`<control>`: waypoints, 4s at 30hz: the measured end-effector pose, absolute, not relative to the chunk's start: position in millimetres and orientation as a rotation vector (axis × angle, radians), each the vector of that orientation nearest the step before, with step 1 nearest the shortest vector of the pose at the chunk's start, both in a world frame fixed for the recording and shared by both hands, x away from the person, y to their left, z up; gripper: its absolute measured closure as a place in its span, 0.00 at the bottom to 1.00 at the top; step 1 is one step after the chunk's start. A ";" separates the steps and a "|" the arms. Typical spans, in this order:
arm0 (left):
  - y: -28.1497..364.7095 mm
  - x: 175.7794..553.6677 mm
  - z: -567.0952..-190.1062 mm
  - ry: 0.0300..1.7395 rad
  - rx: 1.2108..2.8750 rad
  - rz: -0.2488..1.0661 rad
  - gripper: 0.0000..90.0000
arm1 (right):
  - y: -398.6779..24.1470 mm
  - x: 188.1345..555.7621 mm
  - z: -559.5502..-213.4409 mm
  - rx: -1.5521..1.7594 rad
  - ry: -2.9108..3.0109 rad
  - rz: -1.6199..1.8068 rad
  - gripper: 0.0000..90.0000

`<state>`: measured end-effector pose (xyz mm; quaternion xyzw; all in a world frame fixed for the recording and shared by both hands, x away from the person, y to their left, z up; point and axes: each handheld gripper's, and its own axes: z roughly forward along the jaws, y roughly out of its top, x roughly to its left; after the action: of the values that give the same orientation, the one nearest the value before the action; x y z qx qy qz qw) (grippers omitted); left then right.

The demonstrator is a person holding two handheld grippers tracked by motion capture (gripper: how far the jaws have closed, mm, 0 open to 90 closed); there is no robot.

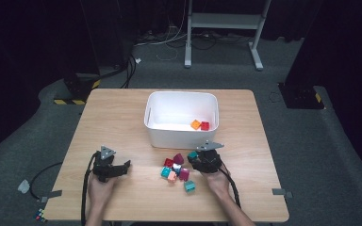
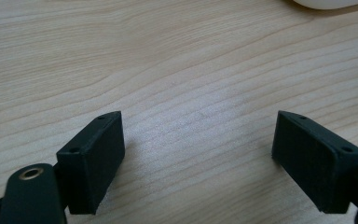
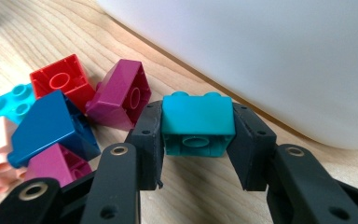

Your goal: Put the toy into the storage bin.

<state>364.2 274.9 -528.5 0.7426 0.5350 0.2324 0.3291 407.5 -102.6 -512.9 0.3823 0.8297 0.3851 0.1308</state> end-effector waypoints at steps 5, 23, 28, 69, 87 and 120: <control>274.9 364.2 -528.5 1.399 1.943 0.607 0.19 | -107.5 405.6 -508.4 1.093 2.416 1.134 0.65; 274.8 364.2 -528.5 1.399 1.943 0.607 0.19 | -119.2 396.6 -491.5 1.038 2.429 1.174 0.65; 274.8 364.2 -528.5 1.400 1.943 0.607 0.19 | -122.5 393.1 -485.0 1.016 2.428 1.162 0.65; 274.9 364.2 -528.5 1.399 1.944 0.608 0.19 | -146.8 387.4 -426.4 0.981 2.404 1.287 0.65; 274.8 364.2 -528.5 1.400 1.943 0.607 0.19 | -152.0 394.9 -381.3 0.954 2.387 1.363 0.65; 274.6 363.5 -528.4 1.402 1.942 0.609 0.19 | -126.0 445.5 -331.7 0.945 2.338 1.371 0.65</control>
<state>363.5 274.6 -528.4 0.7421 0.5358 0.2326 0.3289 445.5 -126.0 -331.7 0.3261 0.8071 0.4732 0.1353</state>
